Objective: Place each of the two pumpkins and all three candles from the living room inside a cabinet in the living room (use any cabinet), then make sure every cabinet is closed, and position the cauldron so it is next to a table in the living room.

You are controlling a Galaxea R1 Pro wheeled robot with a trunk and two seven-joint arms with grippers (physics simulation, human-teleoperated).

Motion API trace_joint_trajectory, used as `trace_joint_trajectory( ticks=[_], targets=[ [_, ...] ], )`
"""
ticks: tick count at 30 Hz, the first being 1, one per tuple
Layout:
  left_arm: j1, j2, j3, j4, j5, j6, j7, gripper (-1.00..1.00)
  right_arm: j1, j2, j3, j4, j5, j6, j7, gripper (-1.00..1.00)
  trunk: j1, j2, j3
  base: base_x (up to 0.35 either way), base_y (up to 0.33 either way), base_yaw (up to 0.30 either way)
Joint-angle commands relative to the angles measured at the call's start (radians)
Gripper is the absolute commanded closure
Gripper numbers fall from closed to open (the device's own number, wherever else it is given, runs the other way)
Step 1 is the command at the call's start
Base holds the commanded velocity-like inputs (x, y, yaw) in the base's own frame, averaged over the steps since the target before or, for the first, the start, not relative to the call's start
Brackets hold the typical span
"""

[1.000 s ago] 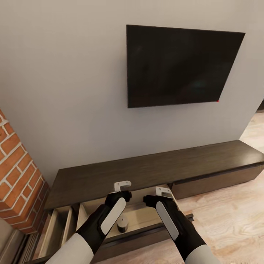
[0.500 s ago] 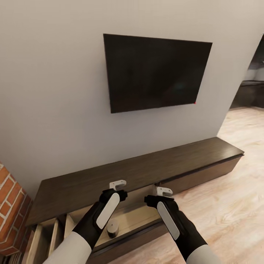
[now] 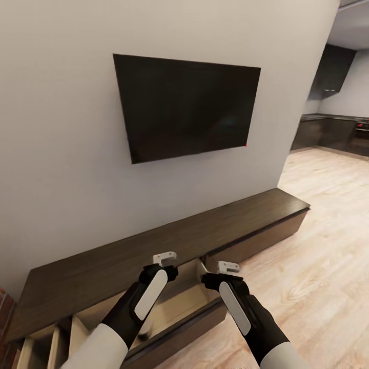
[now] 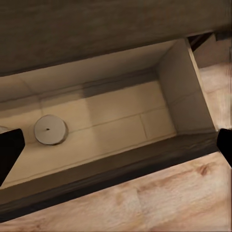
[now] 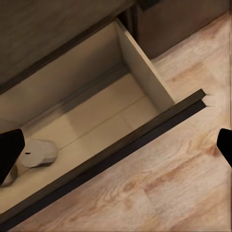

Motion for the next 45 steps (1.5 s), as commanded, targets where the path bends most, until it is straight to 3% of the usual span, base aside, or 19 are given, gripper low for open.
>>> trace_joint_trajectory(
  ticks=[1,38,45],
  targets=[
    [-0.001,0.000,-0.001,-0.001,0.008,0.002,0.009,-1.00,-0.001,0.000,0.002,-0.001,-0.010,0.001,-0.010,-1.00,0.000,-0.001,0.000,0.000,0.000,-0.251],
    [-0.001,0.000,-0.001,-0.002,0.008,0.001,0.010,-1.00,-0.001,-0.009,0.001,-0.001,-0.010,0.000,-0.009,-1.00,0.000,-0.001,0.044,0.000,0.000,-0.218],
    [-0.001,0.000,0.000,-0.006,0.015,0.000,0.010,-1.00,-0.001,-0.012,-0.052,-0.002,-0.010,0.002,-0.009,-1.00,0.000,-0.001,0.054,0.000,0.000,-0.140]
  ],
)
